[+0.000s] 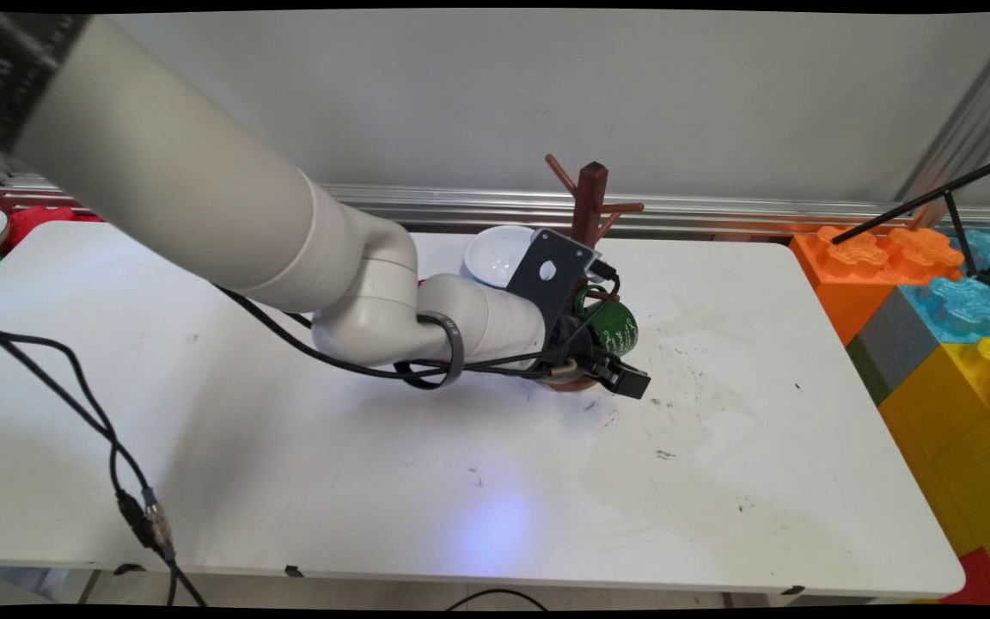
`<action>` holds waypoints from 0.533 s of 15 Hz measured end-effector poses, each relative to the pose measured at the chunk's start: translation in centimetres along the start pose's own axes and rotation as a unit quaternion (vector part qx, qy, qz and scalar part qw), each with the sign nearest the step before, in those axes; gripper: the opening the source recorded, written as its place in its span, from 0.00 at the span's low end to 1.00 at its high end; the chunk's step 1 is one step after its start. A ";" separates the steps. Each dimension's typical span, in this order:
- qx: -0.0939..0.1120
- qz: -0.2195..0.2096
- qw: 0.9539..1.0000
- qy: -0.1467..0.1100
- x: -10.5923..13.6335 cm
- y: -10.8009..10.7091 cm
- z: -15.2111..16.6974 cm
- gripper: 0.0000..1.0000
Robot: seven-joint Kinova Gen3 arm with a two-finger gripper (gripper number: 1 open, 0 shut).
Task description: Pick up the green mug from the rack
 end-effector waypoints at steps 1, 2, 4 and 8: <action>-0.002 -0.001 1.000 0.003 0.1 -0.1 0.3 1.00; -0.005 -0.002 1.000 0.007 0.1 -0.1 0.6 1.00; -0.009 -0.004 1.000 0.013 0.2 -0.2 1.1 1.00; -0.013 -0.006 1.000 0.018 0.2 -0.5 1.8 0.00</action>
